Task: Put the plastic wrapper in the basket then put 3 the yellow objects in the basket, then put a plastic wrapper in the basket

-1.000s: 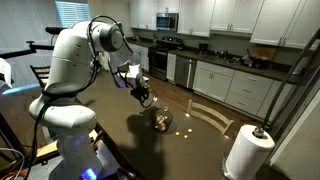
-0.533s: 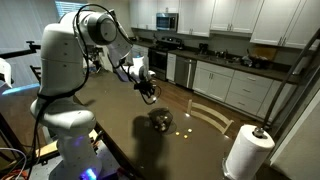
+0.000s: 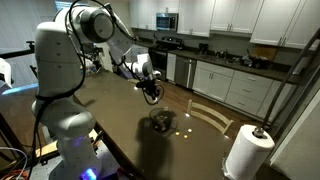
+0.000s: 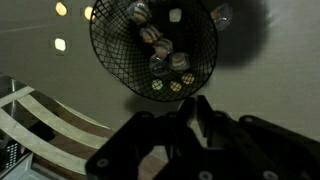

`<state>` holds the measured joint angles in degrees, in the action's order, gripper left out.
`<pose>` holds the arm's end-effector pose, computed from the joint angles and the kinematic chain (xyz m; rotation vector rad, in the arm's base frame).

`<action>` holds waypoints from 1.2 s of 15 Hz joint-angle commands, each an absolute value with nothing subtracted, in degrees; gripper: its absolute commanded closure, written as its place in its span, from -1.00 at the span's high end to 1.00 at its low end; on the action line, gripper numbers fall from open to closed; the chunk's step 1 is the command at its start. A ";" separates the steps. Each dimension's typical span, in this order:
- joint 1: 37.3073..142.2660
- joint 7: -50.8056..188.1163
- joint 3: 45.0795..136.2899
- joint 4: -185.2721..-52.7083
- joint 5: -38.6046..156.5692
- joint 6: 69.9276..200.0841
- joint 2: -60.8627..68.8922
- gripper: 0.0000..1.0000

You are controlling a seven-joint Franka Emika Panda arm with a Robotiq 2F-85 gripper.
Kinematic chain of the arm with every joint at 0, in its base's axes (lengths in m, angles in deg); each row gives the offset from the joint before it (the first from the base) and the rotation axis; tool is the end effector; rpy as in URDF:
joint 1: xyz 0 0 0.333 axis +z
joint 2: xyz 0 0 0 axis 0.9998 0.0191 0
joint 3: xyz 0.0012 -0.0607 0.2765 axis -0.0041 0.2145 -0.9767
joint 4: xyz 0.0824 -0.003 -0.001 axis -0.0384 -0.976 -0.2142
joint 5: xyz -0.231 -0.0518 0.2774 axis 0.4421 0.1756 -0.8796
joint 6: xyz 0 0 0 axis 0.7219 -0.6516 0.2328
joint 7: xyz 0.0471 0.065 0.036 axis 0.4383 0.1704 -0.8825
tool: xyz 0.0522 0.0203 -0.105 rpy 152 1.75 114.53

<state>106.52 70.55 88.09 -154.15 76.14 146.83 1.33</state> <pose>0.5093 0.1511 0.2515 2.8695 0.6658 0.1868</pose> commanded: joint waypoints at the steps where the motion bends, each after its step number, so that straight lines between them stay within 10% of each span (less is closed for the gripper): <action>1: 103.57 72.58 86.70 -155.00 76.25 143.93 0.55 -0.92; 6: 101.08 72.83 86.54 -155.64 75.16 143.04 0.96 -0.90; 7: 100.98 73.46 86.51 -156.05 75.41 143.54 0.81 -0.33; 18: 101.65 77.88 84.62 -159.80 76.05 147.06 2.57 0.89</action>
